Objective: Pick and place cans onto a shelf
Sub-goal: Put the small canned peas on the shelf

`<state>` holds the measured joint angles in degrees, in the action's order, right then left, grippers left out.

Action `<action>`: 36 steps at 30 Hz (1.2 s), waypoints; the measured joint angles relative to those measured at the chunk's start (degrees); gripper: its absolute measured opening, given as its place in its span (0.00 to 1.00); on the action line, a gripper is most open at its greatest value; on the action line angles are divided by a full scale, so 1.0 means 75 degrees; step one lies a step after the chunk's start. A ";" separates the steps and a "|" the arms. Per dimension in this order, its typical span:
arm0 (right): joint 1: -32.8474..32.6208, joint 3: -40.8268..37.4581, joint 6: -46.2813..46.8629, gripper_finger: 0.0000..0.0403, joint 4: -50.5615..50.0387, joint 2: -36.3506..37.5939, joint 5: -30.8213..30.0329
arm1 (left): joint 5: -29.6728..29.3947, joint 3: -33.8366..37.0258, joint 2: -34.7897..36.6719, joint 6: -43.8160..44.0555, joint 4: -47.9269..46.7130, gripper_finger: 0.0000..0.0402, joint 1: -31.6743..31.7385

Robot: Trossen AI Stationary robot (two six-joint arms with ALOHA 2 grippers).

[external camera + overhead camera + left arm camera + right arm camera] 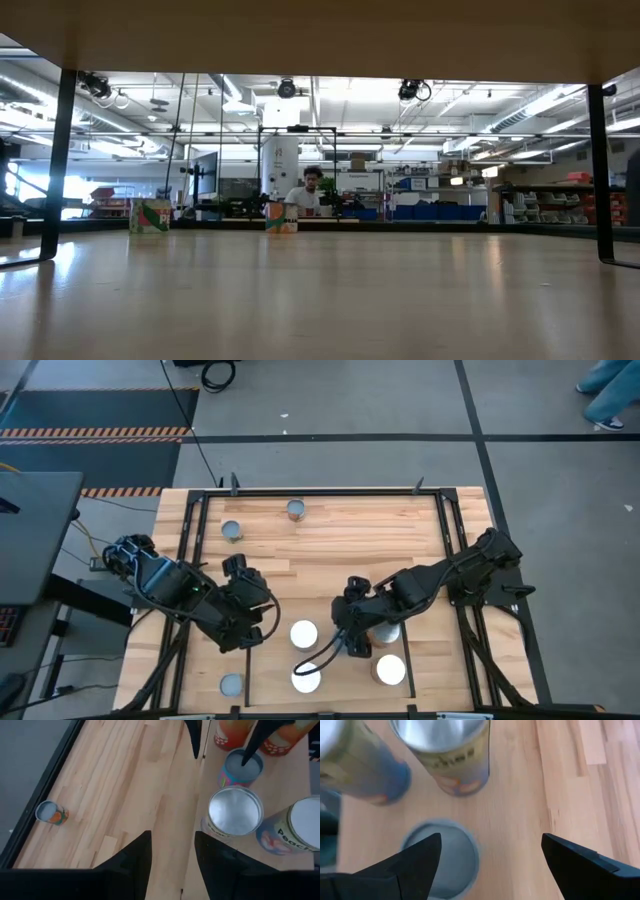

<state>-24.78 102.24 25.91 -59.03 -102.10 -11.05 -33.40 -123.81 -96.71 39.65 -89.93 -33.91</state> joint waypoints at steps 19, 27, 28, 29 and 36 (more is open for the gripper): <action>-0.0387 0.0853 -0.0226 0.87 0.0036 0.1850 -0.2381 | -0.1107 0.4673 0.3568 0.2648 -0.0024 0.56 0.2460; -0.0393 0.0853 -0.0938 0.87 0.0037 0.2127 -0.2461 | -0.0532 0.7869 0.4571 0.5032 0.0814 0.80 0.4693; -0.0370 0.0853 -0.1063 0.87 0.0039 0.2127 -0.2465 | -0.0403 0.8235 0.4568 0.5112 0.1209 0.81 0.4956; -0.0335 0.0853 -0.1160 0.87 0.0036 0.2127 -0.2465 | -0.0245 0.8607 0.4565 0.5039 0.1731 0.82 0.5216; -0.0048 0.0853 -0.1260 0.87 0.0036 0.2124 -0.2463 | 0.0732 1.0811 0.4495 0.4515 0.4989 0.83 0.6921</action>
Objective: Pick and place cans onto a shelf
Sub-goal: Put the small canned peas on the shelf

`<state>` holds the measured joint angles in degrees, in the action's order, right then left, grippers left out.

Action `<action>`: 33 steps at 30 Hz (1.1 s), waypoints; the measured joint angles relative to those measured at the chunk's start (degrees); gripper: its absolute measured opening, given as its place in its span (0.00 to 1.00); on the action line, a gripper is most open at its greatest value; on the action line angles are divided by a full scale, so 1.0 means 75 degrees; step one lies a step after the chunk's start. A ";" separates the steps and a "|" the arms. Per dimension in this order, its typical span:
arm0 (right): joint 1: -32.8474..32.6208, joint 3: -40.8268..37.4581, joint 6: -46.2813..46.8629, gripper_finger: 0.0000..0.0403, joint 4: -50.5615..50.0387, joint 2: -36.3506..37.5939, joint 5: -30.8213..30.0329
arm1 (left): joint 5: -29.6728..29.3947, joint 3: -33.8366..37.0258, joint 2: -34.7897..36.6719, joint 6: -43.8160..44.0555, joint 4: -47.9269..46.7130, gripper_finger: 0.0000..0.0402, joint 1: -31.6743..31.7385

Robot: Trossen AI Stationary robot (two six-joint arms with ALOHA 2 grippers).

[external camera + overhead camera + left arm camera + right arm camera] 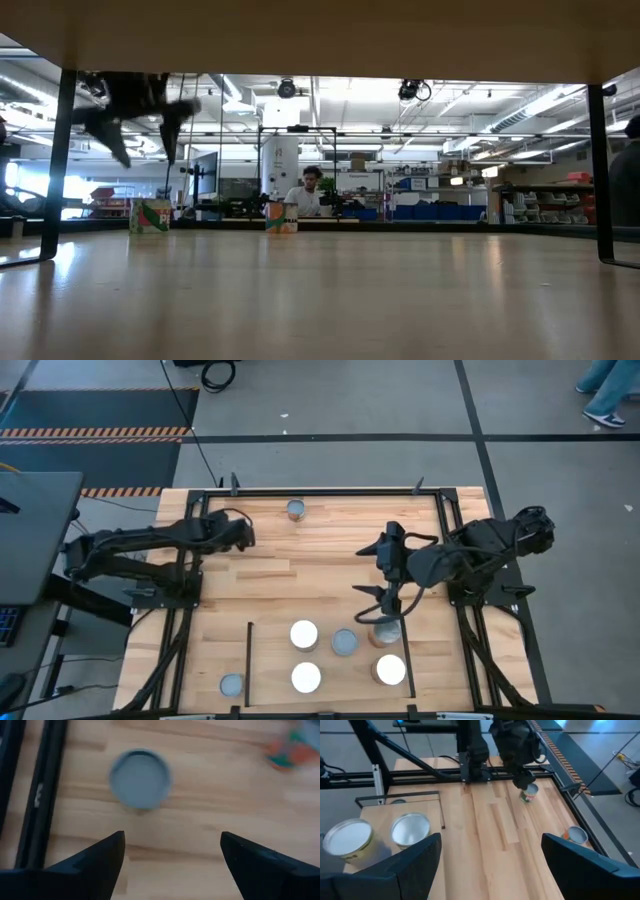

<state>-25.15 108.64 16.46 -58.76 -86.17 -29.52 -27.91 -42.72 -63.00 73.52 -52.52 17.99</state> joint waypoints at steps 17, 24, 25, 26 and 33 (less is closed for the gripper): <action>0.1275 0.0000 -0.0538 0.87 0.0776 -0.0006 -0.0109 | -0.0122 0.1751 -0.0121 -0.1350 0.2350 0.83 0.1565; 0.1712 -0.0003 -0.0793 0.87 0.1017 -0.0009 0.0138 | -0.0273 0.1755 -0.0879 -0.2525 0.3369 0.83 0.1885; 0.1752 -0.0003 -0.0795 0.87 0.1033 -0.0009 0.0140 | -0.0273 0.1755 -0.1027 -0.2615 0.3539 0.83 0.1960; 0.1788 -0.0003 -0.0795 0.87 0.1036 -0.0009 0.0143 | -0.0275 0.1755 -0.1135 -0.2656 0.3645 0.83 0.2036; 0.1913 -0.0003 -0.0723 0.87 0.1032 -0.0009 0.0283 | -0.0366 0.1755 -0.1607 -0.2731 0.3864 0.83 0.2584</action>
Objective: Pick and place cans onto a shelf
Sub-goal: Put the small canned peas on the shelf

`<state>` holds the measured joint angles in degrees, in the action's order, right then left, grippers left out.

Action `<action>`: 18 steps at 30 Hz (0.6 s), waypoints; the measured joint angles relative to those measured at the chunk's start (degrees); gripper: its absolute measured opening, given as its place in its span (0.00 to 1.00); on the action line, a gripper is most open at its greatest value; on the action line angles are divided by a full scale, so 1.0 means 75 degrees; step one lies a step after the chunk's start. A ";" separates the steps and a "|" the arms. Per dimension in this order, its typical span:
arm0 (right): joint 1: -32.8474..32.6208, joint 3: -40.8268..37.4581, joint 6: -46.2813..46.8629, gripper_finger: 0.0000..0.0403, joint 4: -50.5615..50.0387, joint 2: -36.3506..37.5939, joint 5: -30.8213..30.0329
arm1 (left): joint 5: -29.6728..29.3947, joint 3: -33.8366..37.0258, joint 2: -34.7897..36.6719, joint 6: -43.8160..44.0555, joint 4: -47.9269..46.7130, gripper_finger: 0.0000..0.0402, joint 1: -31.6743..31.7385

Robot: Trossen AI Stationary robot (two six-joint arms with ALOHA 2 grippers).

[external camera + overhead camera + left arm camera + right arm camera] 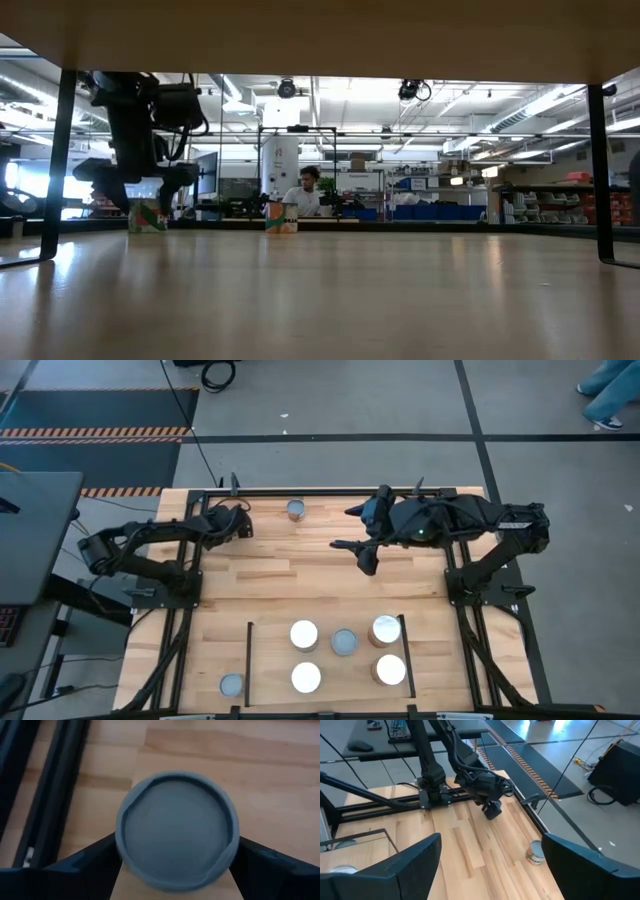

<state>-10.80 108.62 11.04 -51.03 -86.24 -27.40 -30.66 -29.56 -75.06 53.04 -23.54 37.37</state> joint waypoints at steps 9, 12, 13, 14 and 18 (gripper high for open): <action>0.0168 0.0000 0.0088 0.87 -0.0029 0.0000 0.0064 | 0.0460 -0.0003 -0.0432 -0.0970 0.1100 0.82 0.0467; 0.0201 0.0000 0.0099 0.87 -0.0099 0.0000 0.0064 | 0.0667 -0.0019 -0.0427 -0.0975 0.0941 0.76 0.0433; 0.0210 0.0000 0.0106 0.87 -0.0192 0.0000 0.0064 | 0.0685 -0.0023 -0.0419 -0.0974 0.0844 0.74 0.0377; 0.0211 0.0000 0.0133 0.87 -0.0282 0.0000 0.0064 | 0.0712 -0.0026 -0.0374 -0.0972 0.0741 0.72 0.0309; 0.0210 0.0000 0.0393 0.87 -0.0736 0.0000 0.0068 | 0.1202 -0.0268 0.0190 -0.0988 -0.0228 0.71 -0.0112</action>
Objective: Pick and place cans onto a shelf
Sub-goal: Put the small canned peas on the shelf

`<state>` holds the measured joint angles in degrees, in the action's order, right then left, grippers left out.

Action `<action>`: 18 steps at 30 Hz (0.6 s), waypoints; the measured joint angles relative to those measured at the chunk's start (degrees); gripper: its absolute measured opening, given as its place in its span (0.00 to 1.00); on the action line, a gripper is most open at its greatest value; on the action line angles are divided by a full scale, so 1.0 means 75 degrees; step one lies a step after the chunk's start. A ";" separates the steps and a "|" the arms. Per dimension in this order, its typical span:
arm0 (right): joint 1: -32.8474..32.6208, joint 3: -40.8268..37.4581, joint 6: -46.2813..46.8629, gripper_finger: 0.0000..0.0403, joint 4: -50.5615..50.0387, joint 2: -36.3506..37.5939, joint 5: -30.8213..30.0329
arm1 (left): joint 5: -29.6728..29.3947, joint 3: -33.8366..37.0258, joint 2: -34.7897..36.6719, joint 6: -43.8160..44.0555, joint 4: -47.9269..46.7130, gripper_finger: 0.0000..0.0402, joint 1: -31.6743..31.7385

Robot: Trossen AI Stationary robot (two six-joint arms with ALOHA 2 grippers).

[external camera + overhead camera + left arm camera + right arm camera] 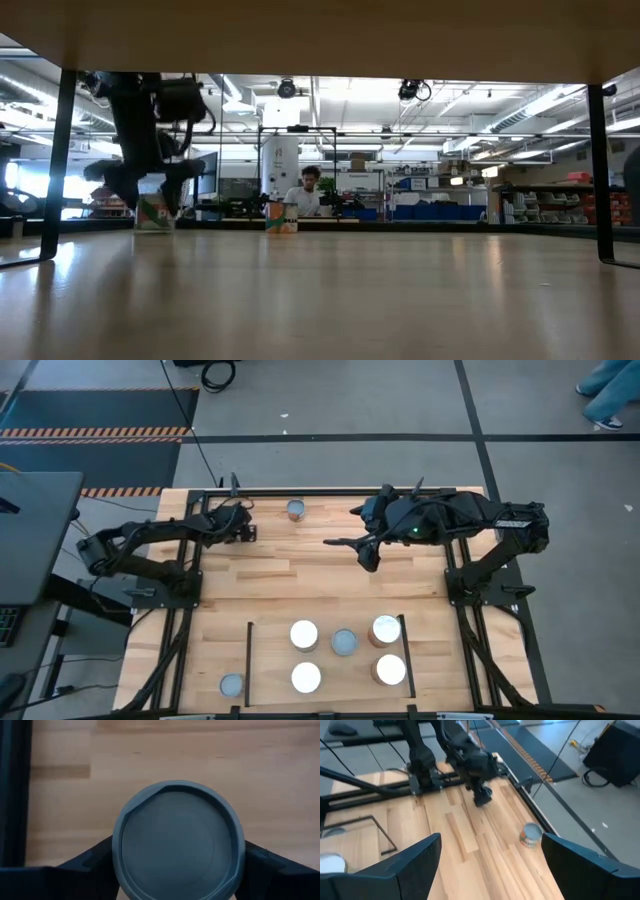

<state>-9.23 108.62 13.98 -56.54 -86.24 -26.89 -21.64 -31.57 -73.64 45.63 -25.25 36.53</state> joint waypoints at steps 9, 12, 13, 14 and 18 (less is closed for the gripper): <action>-0.0636 -0.0003 0.0772 0.87 -0.0512 0.0000 -0.0003 | -0.0219 -0.2920 0.1578 -0.0608 -0.2126 0.71 -0.2448; -0.1005 -0.0003 0.0794 0.87 -0.0495 0.0000 -0.0122 | -0.0284 -0.4233 0.1455 -0.0867 -0.2804 0.71 -0.3624; -0.1111 -0.0003 0.0808 0.87 -0.0498 0.0000 -0.0213 | -0.0317 -0.4652 0.1357 -0.0945 -0.2750 0.71 -0.4029; -0.1227 -0.0003 0.0841 0.87 -0.0522 0.0000 -0.0288 | -0.0409 -0.5044 0.1251 -0.0993 -0.2706 0.71 -0.4415; -0.1600 -0.0003 0.1010 0.87 -0.0590 0.0042 -0.0457 | -0.0877 -0.6473 0.0607 -0.1141 -0.2903 0.71 -0.5732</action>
<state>-21.23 108.60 21.55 -60.97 -85.92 -30.32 -28.22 -80.12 -69.08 37.06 -47.02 -6.45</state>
